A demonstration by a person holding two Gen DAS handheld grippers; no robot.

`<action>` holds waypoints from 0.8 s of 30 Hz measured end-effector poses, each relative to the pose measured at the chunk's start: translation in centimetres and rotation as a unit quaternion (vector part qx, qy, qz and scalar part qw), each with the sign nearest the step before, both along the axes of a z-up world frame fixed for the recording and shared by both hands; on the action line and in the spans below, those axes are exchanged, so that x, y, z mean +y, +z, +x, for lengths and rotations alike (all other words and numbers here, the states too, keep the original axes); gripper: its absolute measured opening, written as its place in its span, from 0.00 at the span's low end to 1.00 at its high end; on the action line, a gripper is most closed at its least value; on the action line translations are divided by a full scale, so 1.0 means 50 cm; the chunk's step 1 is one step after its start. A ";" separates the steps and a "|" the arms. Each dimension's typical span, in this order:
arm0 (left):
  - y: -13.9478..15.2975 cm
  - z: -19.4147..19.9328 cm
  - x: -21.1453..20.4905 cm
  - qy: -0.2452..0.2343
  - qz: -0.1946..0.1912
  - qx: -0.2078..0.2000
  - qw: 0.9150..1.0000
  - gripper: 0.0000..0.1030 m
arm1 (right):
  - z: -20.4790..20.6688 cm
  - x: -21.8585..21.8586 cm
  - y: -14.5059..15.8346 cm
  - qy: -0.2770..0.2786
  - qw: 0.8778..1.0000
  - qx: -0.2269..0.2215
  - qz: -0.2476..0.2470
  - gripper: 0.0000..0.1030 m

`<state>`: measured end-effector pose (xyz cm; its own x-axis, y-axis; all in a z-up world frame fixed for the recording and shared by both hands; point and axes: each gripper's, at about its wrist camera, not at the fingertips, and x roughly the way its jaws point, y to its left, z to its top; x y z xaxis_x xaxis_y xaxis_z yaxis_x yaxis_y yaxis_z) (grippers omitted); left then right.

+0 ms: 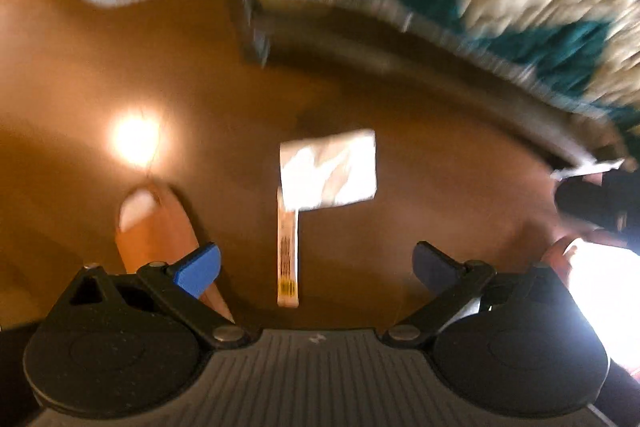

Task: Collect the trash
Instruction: 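Move both open tools back down toward the remaining trash, then grasp white tissue with right tool while left tool grasps snack stick packet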

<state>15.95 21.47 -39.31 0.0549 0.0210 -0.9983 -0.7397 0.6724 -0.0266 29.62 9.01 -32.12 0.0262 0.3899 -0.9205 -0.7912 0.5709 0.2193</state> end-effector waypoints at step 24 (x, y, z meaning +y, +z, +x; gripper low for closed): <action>-0.391 0.012 -0.010 0.039 -0.082 0.130 0.987 0.99 | 0.047 0.236 -0.481 0.030 0.987 0.122 -0.102 0.65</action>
<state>16.57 20.99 -58.88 -0.1982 -0.1474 -0.9690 -0.7853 0.6155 0.0669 31.97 20.81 -56.19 -0.2243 0.1898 -0.9559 -0.7628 0.5763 0.2934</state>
